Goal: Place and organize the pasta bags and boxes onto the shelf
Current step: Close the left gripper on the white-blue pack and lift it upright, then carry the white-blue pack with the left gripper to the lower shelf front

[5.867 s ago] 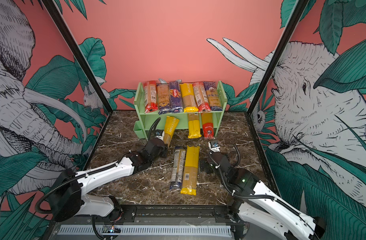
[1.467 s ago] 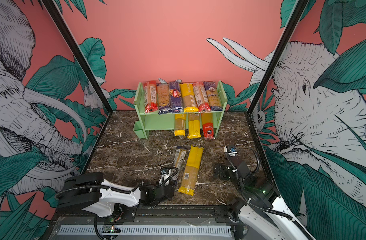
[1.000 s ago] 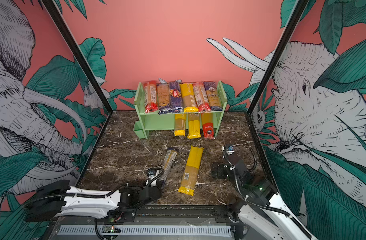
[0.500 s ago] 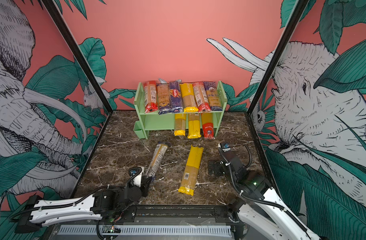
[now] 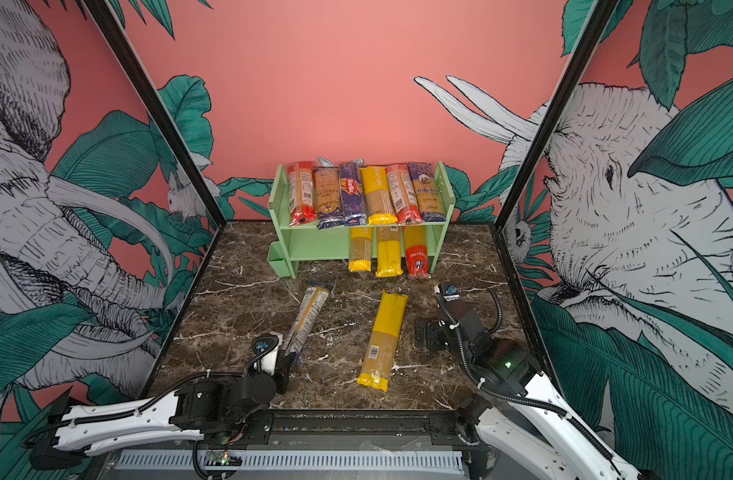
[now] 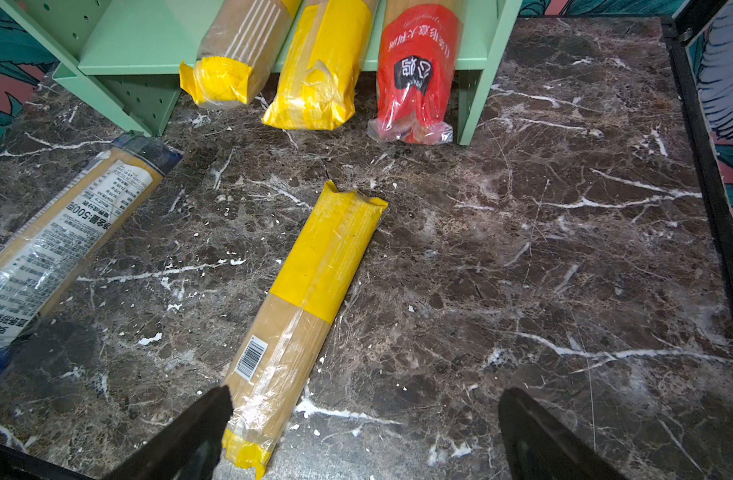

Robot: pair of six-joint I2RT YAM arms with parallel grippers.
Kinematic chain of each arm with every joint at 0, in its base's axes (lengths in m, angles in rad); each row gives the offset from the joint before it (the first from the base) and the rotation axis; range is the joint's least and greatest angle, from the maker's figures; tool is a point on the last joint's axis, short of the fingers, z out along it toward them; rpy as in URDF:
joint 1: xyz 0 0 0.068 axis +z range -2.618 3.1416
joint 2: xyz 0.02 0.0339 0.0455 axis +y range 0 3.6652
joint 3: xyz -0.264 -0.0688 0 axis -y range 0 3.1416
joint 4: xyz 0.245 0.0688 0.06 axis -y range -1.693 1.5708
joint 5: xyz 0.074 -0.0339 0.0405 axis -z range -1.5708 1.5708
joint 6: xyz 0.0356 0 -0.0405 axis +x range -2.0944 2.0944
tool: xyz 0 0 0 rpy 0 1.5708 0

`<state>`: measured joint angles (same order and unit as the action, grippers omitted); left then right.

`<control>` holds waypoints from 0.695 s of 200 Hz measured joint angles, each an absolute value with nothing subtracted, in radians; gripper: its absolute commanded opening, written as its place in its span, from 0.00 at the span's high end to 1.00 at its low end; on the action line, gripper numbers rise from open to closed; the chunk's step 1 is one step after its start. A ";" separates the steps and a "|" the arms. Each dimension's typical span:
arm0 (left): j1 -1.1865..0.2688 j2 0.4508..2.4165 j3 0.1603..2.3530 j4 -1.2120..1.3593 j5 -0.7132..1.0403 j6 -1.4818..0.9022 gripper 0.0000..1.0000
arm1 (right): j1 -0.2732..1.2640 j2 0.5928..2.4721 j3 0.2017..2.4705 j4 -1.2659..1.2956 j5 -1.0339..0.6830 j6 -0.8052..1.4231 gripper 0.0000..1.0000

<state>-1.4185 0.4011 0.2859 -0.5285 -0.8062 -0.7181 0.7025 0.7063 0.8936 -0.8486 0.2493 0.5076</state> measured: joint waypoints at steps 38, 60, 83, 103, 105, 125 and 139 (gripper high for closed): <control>-1.419 0.406 0.337 -0.525 -0.825 -0.644 1.00 | 0.702 0.708 0.899 -0.849 0.250 0.504 0.01; -1.419 0.405 0.358 -0.525 -0.836 -0.606 1.00 | 0.702 0.710 0.899 -0.849 0.250 0.503 0.01; -1.419 0.406 0.372 -0.522 -0.849 -0.567 1.00 | 0.702 0.713 0.903 -0.849 0.250 0.500 0.01; -1.419 0.414 0.381 -0.504 -0.868 -0.520 1.00 | 0.702 0.720 0.915 -0.848 0.250 0.497 0.01; -1.419 0.416 0.383 -0.502 -0.872 -0.513 1.00 | 0.702 0.721 0.916 -0.848 0.250 0.496 0.01; -1.405 0.455 0.423 -0.493 -0.888 -0.456 1.00 | 0.702 0.730 0.921 -0.843 0.250 0.493 0.01; -1.370 0.500 0.465 -0.461 -0.882 -0.405 1.00 | 0.702 0.739 0.921 -0.840 0.249 0.493 0.01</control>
